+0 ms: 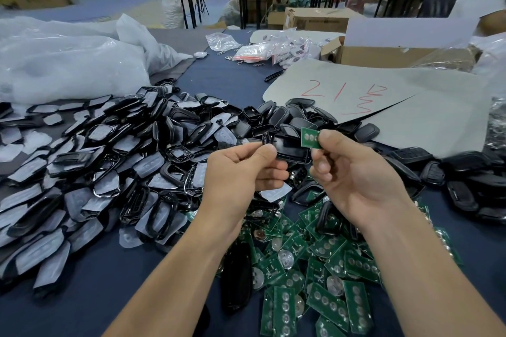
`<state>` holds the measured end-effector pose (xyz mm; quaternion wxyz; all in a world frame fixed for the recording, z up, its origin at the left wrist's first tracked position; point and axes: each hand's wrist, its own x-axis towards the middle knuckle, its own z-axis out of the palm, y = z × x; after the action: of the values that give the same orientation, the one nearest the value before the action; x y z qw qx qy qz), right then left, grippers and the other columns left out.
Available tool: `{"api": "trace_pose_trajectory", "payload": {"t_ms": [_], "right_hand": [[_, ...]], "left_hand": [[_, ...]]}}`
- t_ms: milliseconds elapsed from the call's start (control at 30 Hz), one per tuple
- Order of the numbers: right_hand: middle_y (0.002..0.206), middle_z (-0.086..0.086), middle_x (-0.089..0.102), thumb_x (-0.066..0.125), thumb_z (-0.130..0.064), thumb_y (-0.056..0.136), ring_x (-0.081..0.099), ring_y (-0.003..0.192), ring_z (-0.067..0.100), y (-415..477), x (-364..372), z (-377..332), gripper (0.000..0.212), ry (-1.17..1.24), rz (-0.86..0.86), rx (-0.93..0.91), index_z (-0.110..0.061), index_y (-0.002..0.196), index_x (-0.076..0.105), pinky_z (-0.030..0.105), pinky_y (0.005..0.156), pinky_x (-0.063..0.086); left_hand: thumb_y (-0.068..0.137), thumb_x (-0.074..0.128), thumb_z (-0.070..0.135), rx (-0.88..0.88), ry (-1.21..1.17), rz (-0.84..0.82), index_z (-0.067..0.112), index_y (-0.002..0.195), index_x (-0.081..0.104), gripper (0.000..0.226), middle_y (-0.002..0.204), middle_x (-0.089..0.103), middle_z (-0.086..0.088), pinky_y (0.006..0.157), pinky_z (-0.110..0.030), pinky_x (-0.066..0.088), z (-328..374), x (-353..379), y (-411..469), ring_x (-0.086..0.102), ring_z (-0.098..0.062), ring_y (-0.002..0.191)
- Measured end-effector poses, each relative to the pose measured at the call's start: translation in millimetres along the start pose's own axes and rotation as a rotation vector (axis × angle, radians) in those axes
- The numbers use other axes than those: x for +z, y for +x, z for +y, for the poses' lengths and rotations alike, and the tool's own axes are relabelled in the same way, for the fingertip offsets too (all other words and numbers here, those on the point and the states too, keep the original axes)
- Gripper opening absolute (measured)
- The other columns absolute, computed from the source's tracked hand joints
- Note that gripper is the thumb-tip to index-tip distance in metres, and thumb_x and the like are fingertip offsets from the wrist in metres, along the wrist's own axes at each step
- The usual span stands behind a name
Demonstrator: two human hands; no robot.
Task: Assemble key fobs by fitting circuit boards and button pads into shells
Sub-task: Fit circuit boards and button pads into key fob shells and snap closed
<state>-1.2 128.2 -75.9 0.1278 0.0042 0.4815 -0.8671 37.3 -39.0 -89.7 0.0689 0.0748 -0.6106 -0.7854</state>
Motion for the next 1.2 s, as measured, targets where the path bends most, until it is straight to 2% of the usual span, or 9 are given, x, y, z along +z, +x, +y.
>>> {"api": "trace_pose_trajectory", "payload": {"t_ms": [167,367,500,667,733,800,867,1033,1200], "right_hand": [[0.063,0.004,0.061,0.073,-0.017,0.069,0.047,0.047,0.010,0.4,1.2,0.6,0.013,-0.029,0.058,-0.022,-0.021,0.057,0.071,0.019,0.044,0.036],[0.071,0.003,0.067,0.074,-0.017,0.068,0.057,0.056,0.012,-1.5,1.7,0.7,0.005,-0.148,0.050,-0.023,-0.021,0.066,0.071,0.021,0.052,0.040],[0.069,0.002,0.070,0.069,-0.009,0.086,0.059,0.054,0.010,-3.7,3.4,3.0,0.009,-0.201,0.021,0.004,-0.014,0.080,0.067,0.020,0.049,0.044],[0.068,0.007,0.071,0.071,-0.001,0.091,0.064,0.054,0.014,-6.0,9.4,7.4,0.014,-0.303,0.105,-0.084,-0.010,0.081,0.070,0.023,0.052,0.054],[0.070,0.010,0.073,0.073,0.002,0.090,0.065,0.054,0.016,-5.8,12.9,11.5,0.015,-0.330,0.174,-0.152,-0.009,0.079,0.071,0.024,0.054,0.056],[0.072,0.013,0.075,0.073,0.003,0.089,0.067,0.055,0.019,-5.8,16.1,14.8,0.013,-0.341,0.203,-0.199,-0.006,0.081,0.071,0.024,0.055,0.057],[0.072,0.013,0.076,0.073,0.002,0.089,0.069,0.056,0.020,-5.4,16.7,16.4,0.013,-0.361,0.222,-0.230,-0.007,0.080,0.072,0.024,0.055,0.056],[0.066,0.011,0.073,0.074,-0.001,0.088,0.056,0.046,0.014,-3.4,11.0,9.9,0.013,-0.412,0.295,-0.323,-0.009,0.078,0.072,0.018,0.045,0.043],[0.061,0.006,0.070,0.072,-0.001,0.090,0.052,0.043,0.010,-3.1,8.0,2.6,0.013,-0.314,0.302,-0.315,-0.009,0.080,0.070,0.017,0.042,0.039]], "left_hand": [[0.097,0.070,0.008,-0.014,-0.006,0.002,0.007,0.086,0.077,0.013,0.076,0.077,-0.015,0.057,-0.024,0.059,0.3,0.6,-0.1,0.073,-0.019,0.061],[0.097,0.071,0.015,0.000,-0.002,0.013,0.002,0.090,0.077,0.016,0.074,0.077,-0.014,0.056,-0.023,0.058,-0.8,0.7,1.0,0.073,-0.018,0.060],[0.088,0.074,0.029,0.005,-0.011,0.010,0.006,0.081,0.079,0.024,0.070,0.074,-0.014,0.053,-0.023,0.058,0.0,2.8,0.0,0.071,-0.018,0.056],[0.087,0.072,0.036,0.033,-0.009,0.016,0.011,0.077,0.082,0.028,0.071,0.075,-0.012,0.055,-0.023,0.058,0.4,1.8,-0.1,0.070,-0.017,0.057],[0.089,0.078,0.024,0.071,0.057,-0.019,0.016,0.089,0.083,0.009,0.082,0.080,-0.008,0.062,-0.023,0.059,-0.7,0.1,-1.2,0.075,-0.016,0.068],[0.088,0.078,0.003,0.122,0.158,-0.072,0.022,0.101,0.082,0.023,0.092,0.082,-0.002,0.069,-0.020,0.059,-2.1,-1.4,-2.1,0.078,-0.013,0.083],[0.088,0.074,-0.002,0.132,0.185,-0.070,0.023,0.105,0.081,0.031,0.094,0.082,0.000,0.072,-0.020,0.059,-2.4,-1.5,-1.5,0.078,-0.013,0.087],[0.096,0.068,0.000,0.082,0.105,0.017,0.026,0.096,0.079,0.028,0.081,0.080,-0.006,0.060,-0.023,0.060,-3.1,-0.7,2.2,0.074,-0.015,0.063],[0.095,0.069,0.001,0.054,0.081,0.008,0.017,0.105,0.078,0.021,0.082,0.080,-0.009,0.059,-0.023,0.059,-4.5,0.2,3.2,0.072,-0.015,0.060]]}}
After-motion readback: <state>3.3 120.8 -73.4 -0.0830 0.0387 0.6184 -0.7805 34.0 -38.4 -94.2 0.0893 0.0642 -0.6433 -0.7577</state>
